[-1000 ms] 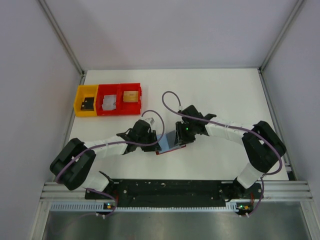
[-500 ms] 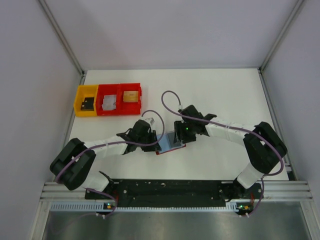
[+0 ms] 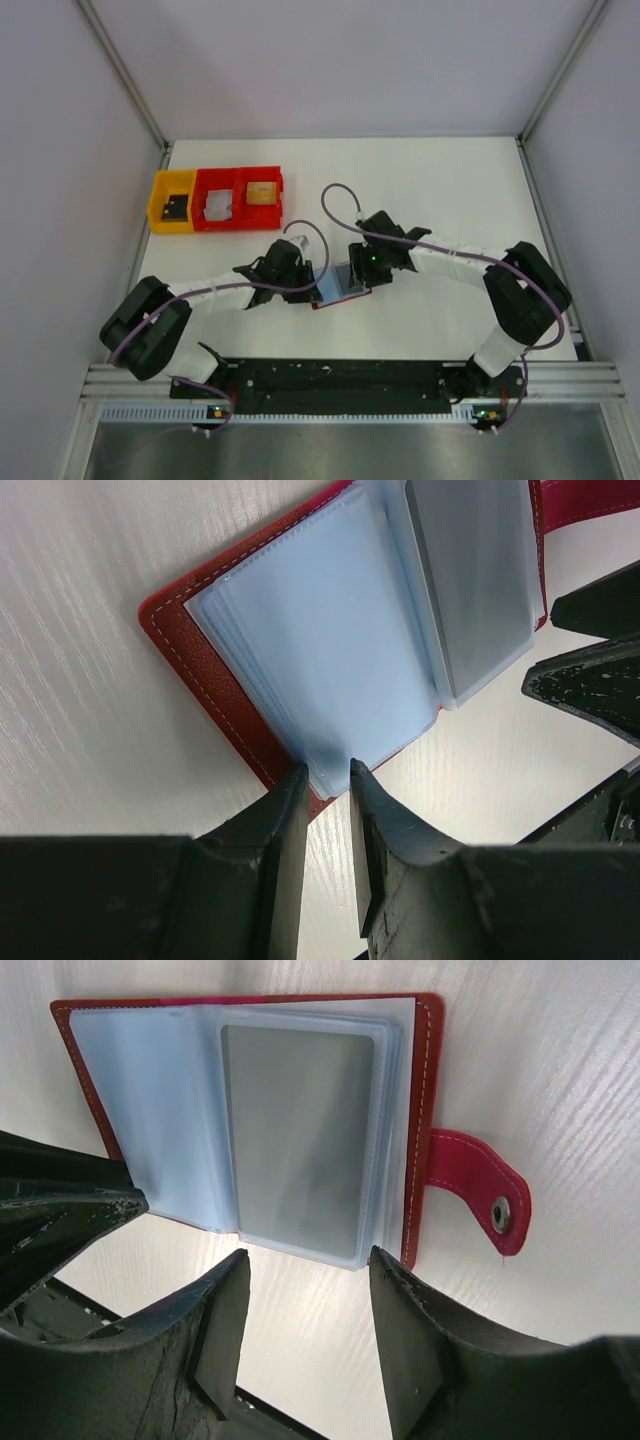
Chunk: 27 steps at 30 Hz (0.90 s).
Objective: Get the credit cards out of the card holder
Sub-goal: Remove the credit card from the card holder.
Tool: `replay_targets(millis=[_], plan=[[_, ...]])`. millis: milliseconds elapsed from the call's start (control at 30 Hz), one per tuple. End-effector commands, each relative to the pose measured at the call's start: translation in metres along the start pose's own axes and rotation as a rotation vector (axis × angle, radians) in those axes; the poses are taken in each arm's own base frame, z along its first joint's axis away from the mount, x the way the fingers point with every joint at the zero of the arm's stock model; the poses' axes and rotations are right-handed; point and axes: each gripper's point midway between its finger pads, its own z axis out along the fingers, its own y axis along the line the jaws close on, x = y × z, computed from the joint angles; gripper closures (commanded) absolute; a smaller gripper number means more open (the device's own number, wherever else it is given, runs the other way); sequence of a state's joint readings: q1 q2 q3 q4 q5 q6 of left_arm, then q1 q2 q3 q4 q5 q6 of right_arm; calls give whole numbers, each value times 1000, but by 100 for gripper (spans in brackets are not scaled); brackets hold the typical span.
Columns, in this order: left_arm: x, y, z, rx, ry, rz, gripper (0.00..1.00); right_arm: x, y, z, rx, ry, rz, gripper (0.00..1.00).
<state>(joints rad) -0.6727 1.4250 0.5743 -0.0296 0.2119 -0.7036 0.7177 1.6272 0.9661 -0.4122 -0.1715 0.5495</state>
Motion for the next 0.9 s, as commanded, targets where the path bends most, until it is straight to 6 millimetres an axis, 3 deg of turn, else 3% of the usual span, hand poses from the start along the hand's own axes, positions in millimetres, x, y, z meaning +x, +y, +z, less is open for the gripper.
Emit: replay_targets(millis=[0, 600, 867], plan=[[16, 11, 3, -40, 56, 10, 72, -14, 18, 1, -45, -20, -31, 49], [15, 10, 3, -38, 53, 13, 72, -8, 19, 9, -62, 11, -24, 54], [16, 10, 3, -37, 56, 13, 72, -23, 36, -8, -118, -44, -31, 57]])
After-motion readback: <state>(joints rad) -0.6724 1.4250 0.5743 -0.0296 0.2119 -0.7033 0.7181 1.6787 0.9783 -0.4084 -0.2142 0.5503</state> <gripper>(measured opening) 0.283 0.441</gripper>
